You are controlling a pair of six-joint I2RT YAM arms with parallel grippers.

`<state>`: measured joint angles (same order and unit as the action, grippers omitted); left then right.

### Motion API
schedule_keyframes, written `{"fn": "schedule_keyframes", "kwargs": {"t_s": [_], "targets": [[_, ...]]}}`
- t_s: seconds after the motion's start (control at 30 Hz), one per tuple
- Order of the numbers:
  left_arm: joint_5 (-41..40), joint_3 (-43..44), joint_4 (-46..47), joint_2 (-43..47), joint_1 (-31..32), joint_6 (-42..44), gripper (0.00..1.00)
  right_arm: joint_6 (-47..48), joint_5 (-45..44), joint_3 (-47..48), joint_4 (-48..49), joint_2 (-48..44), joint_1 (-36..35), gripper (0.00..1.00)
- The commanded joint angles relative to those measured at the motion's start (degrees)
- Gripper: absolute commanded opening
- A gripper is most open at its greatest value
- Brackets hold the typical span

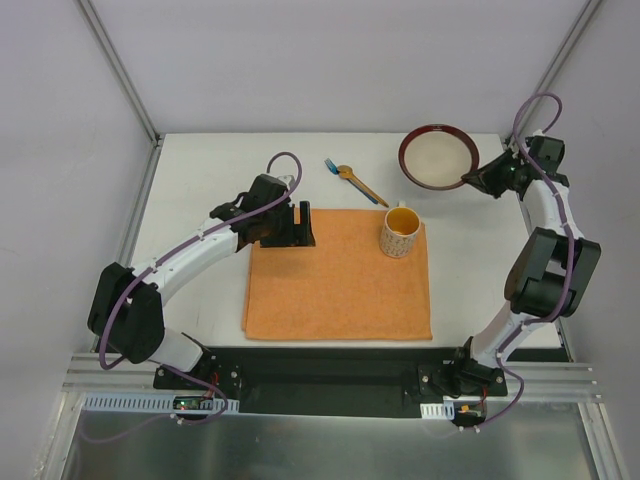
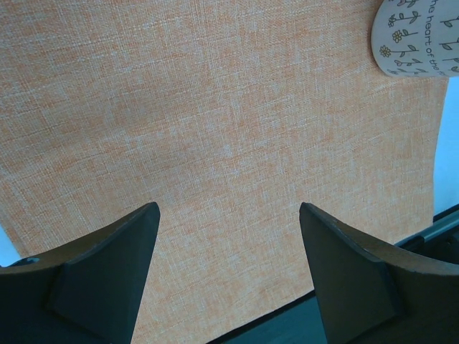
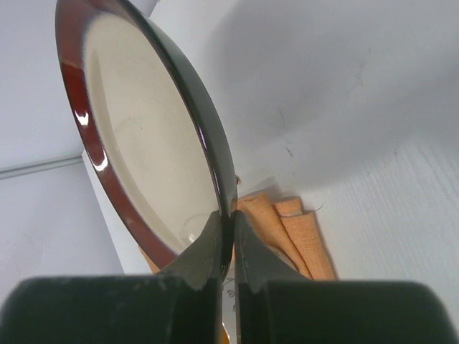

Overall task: Set the dinner table for one person
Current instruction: Pick up the plate at the center of the board.

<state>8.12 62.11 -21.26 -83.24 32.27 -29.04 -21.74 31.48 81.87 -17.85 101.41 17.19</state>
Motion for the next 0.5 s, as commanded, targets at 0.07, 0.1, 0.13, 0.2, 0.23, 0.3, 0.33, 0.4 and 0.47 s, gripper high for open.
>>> {"fn": "schedule_keyframes", "kwargs": {"t_s": [0.07, 0.1, 0.13, 0.2, 0.23, 0.3, 0.33, 0.4, 0.47], "targets": [[1.3, 0.2, 1.2, 0.5, 0.4, 0.6, 0.79, -4.3, 9.6, -1.0, 9.0, -9.4, 0.7, 0.01], [1.2, 0.3, 1.2, 0.5, 0.3, 0.6, 0.79, -4.6, 9.9, -1.5, 9.1, -9.8, 0.6, 0.01], [1.2, 0.3, 1.3, 0.2, 0.3, 0.8, 0.8, -4.8, 10.0, -2.6, 9.3, -10.3, 0.6, 0.01], [1.3, 0.7, 1.4, -0.5, 0.3, 1.0, 0.8, -5.0, 10.1, -3.6, 9.3, -12.4, 0.5, 0.01], [1.4, 1.1, 1.5, -0.9, 0.3, 1.0, 0.8, -5.3, 10.3, -4.4, 9.3, -13.1, 0.5, 0.01], [1.9, 1.5, 1.8, -1.8, 0.3, 1.0, 0.8, -5.6, 11.3, -5.3, 9.2, -14.7, 0.5, 0.01], [2.1, 2.0, 2.0, -2.1, 0.4, 1.0, 0.79, -5.7, 11.6, -6.1, 9.1, -15.4, 0.4, 0.01], [2.4, 2.4, 2.4, -3.1, 0.3, 1.3, 0.79, -5.2, 12.0, -6.6, 8.1, -17.1, 0.4, 0.01], [2.3, 3.1, 2.7, -3.7, 0.4, 1.5, 0.79, -4.3, 12.0, -7.6, 6.3, -18.3, 0.3, 0.01]]}}
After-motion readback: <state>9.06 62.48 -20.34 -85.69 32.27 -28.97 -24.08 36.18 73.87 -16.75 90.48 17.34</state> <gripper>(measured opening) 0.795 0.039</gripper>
